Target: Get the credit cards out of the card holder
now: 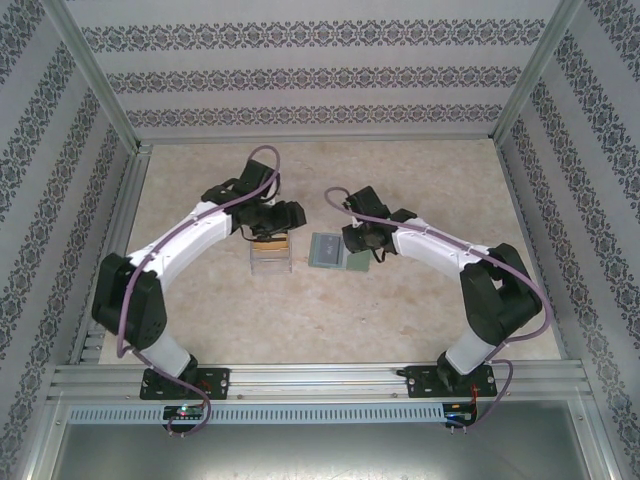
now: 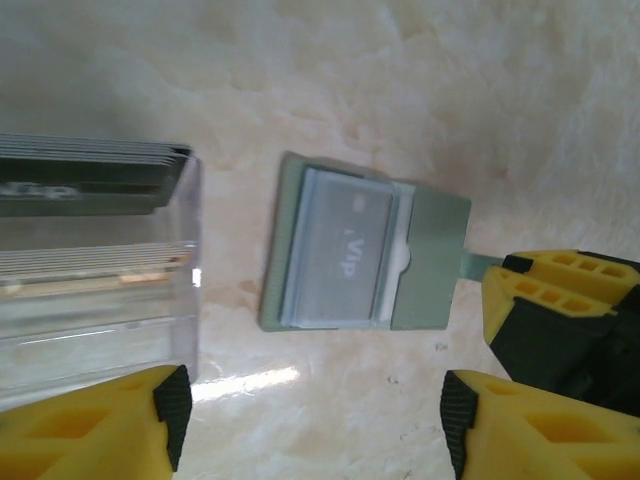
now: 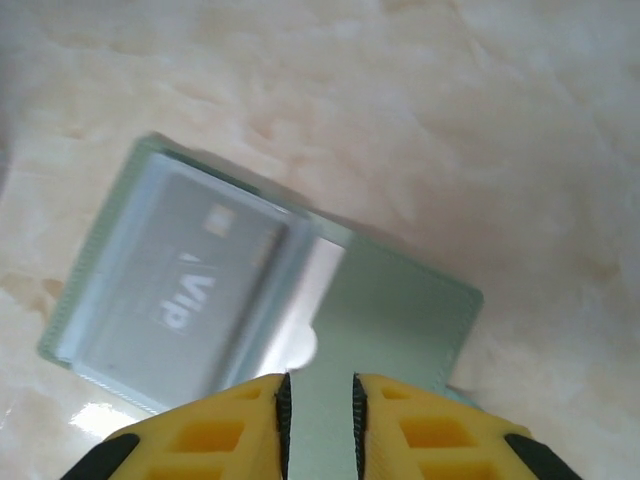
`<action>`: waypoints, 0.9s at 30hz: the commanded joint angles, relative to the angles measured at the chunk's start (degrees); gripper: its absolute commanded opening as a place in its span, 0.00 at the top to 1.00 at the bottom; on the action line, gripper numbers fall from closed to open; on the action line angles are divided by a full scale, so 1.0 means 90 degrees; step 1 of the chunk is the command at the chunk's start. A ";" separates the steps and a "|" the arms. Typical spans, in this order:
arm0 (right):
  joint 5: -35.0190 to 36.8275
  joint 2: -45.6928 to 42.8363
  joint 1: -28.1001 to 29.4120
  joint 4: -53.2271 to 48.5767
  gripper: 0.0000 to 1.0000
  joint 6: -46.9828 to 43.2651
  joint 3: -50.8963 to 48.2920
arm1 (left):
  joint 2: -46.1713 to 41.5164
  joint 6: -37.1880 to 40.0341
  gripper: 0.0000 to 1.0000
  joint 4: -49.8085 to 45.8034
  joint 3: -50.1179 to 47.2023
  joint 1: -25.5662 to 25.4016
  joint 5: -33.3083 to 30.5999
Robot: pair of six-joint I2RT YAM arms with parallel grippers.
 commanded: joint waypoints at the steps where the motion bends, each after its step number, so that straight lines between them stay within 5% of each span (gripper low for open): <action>1: -0.0495 -0.0029 -0.0229 -0.0002 0.75 0.0825 -0.0233 | 0.0415 0.0094 0.36 0.0200 0.0339 -0.0198 0.0294; 27: -0.1159 0.1025 -0.0750 0.0095 0.85 0.1262 -0.0387 | 0.2675 0.0412 0.51 0.0156 0.1309 -0.0651 0.0926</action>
